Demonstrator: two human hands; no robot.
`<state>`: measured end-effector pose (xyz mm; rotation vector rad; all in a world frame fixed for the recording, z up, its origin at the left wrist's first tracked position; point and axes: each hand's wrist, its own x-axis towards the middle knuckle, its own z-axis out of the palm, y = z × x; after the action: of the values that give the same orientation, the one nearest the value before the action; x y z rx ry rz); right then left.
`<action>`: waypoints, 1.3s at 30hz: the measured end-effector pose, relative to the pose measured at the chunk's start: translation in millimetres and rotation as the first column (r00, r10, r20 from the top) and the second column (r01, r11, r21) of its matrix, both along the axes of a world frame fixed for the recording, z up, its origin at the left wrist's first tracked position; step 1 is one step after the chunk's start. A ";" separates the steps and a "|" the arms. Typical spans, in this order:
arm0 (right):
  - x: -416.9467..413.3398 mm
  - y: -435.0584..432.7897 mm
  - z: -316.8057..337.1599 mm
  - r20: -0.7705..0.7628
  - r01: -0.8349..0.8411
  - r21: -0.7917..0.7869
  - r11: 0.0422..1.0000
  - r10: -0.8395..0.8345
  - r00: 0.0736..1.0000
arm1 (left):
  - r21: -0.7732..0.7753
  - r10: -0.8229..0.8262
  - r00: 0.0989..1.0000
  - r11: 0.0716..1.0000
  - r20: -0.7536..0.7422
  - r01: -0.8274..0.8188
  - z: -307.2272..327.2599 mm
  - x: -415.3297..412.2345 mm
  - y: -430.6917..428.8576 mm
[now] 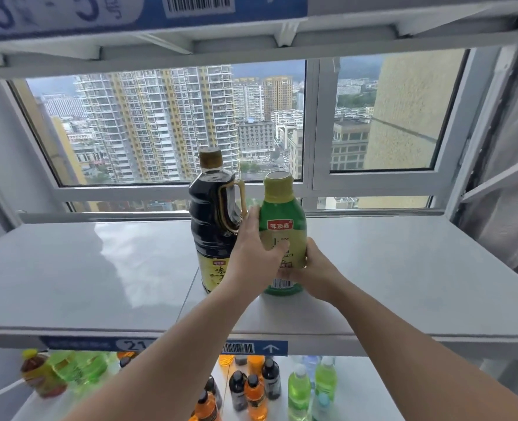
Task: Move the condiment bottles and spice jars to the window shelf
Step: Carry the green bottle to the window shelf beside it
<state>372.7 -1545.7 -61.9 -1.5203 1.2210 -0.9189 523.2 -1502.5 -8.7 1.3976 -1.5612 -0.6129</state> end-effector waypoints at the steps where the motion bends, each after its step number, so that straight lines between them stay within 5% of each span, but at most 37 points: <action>1: 0.8 -0.3 -1.0 -0.005 0.003 0.001 1.000 -0.003 1.000 | -0.002 0.005 1.000 1.000 0.012 -0.005 -1.0 0.3 1.0; 10: -10.7 17.7 -21.4 -0.102 0.097 -0.035 0.995 -0.100 0.990 | -0.061 0.083 0.996 0.995 0.018 -0.082 -18.7 4.1 20.3; 15: -28.5 40.2 -26.6 -0.198 0.175 -0.149 0.973 -0.203 0.959 | 0.027 0.124 0.990 0.992 0.062 -0.126 -36.8 -3.8 41.0; 20: -51.9 82.7 -35.4 -0.308 0.287 -0.230 0.930 -0.349 0.885 | 0.184 0.014 0.994 0.982 0.107 -0.033 -46.7 -21.8 68.5; 26: -80.8 166.7 -37.5 -0.471 0.383 -0.134 0.914 -0.399 0.787 | 0.254 -0.239 0.958 0.948 0.159 0.195 -58.8 -39.3 106.2; 31: -81.6 255.0 -53.2 -0.654 0.479 -0.008 0.878 -0.367 0.661 | 0.300 -0.432 0.794 0.897 0.428 0.325 -86.9 -34.7 151.5; 39: -77.8 416.5 -84.0 -0.724 0.651 0.107 0.752 -0.390 0.569 | 0.476 -0.699 0.493 0.714 0.518 0.513 -140.0 -50.5 258.1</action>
<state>294.9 -1129.2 -145.8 -1.1909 2.3473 -0.4275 472.7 -1244.4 -148.7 1.2811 -2.7431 -0.8018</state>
